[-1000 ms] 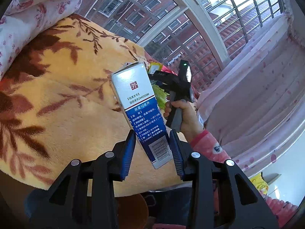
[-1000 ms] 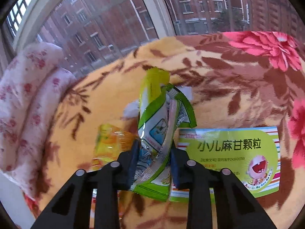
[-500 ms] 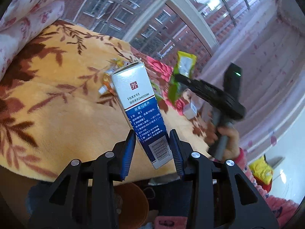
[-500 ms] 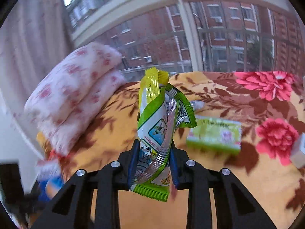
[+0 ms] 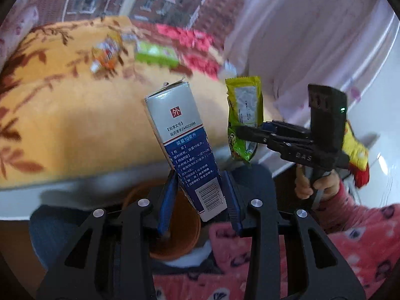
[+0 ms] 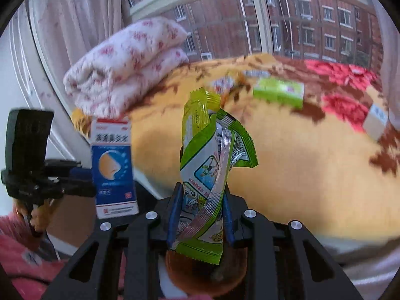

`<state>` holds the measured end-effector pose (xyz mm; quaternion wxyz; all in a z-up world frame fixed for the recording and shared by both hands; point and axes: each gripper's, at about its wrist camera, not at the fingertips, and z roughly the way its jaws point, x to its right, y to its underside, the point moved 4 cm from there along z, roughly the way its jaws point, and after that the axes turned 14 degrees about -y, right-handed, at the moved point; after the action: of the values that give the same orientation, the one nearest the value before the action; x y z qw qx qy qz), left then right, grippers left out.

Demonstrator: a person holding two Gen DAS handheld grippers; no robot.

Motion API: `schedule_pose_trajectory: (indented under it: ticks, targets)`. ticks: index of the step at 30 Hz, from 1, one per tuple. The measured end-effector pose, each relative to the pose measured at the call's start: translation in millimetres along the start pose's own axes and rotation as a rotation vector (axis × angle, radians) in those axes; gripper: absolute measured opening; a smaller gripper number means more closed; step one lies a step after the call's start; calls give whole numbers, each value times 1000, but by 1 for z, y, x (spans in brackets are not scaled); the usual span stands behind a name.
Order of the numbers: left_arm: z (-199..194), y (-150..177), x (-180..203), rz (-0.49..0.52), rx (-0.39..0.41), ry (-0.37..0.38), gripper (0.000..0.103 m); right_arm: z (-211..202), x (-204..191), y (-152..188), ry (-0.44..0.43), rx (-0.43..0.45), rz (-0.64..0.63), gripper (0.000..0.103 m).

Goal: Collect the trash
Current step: 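Carry the medicine box and green wrapper over the bucket and release both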

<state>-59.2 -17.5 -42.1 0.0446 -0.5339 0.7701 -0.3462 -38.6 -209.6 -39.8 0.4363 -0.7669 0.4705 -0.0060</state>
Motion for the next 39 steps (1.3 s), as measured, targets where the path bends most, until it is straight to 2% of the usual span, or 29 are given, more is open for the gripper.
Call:
schedule_pose_trajectory:
  ticks: [4,8,12,16,24,28,39]
  targets:
    - [36,26,8,37,-116,-17,36,16,-5,33,39,-76,-31,30]
    - [68,47,7,46,-212,-39,36,36,-3,62,34,-146,-8,30]
    - [101,67,3,56,-305,-66,36,57,6,89,22,-207,52,30]
    - [134,82,-13,13,-382,-124,36,82,20,115,18,-277,129,30]
    - [175,104,-27,-18,-471,-192,36,125,37,142,46,-377,185,31]
    - [185,112,-26,-9,-487,-221,37,128,40,143,66,-390,191,31]
    - [200,122,-25,-43,-533,-231,37,134,39,143,71,-393,210,34]
